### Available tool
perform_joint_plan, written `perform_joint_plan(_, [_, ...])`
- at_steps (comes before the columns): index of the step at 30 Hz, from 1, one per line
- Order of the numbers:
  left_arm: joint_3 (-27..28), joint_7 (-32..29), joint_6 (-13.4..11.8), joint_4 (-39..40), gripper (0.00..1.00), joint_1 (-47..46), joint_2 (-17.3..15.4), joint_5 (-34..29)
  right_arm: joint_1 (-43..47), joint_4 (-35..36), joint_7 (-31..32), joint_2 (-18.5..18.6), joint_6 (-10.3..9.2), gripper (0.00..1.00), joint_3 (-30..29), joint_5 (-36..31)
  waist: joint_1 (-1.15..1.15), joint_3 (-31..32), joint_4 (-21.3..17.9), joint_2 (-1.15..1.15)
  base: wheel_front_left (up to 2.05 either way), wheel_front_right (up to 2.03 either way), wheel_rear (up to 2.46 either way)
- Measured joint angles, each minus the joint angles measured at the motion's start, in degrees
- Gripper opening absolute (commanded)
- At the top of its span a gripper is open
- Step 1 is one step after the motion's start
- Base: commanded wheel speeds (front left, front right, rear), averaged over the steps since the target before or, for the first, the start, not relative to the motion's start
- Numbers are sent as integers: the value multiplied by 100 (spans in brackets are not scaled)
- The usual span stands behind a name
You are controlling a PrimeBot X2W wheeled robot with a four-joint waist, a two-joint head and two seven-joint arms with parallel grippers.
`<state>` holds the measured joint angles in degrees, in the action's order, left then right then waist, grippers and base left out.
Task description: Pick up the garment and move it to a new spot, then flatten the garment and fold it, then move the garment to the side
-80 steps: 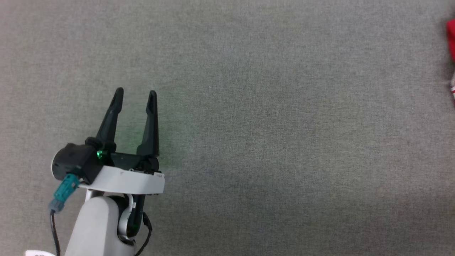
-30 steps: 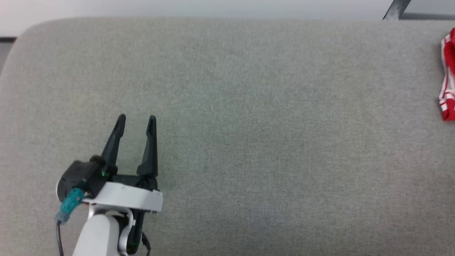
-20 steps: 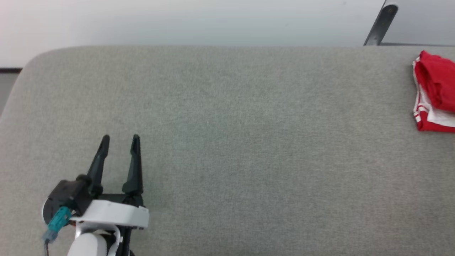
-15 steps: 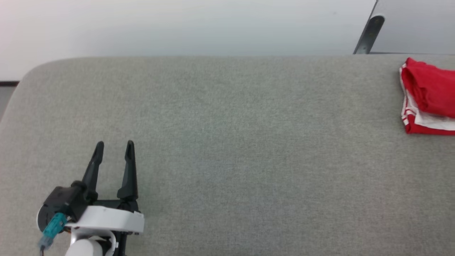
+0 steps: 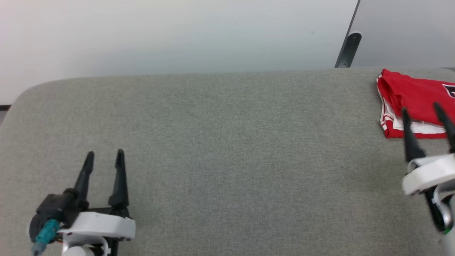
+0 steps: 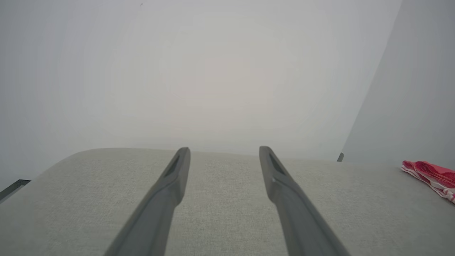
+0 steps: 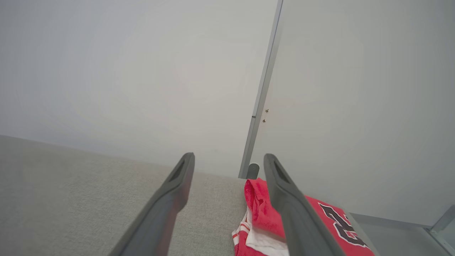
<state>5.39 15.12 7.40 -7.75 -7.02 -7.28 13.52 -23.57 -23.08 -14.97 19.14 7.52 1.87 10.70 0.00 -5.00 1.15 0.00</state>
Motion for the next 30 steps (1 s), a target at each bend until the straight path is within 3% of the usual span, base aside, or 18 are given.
perform_joint_plan(11, [116, 0, 0, -91, 100, 188, -137, -49, 637, 382, -1, -577, 0, 100, -160, -68, 0, 158, -106, 0, 0, 0, 0])
perform_joint_plan(30, [-71, 0, 0, -207, 100, 357, -394, 248, 924, 491, 0, -823, 0, 100, -227, -68, 0, 208, -145, 0, 0, 0, 0])
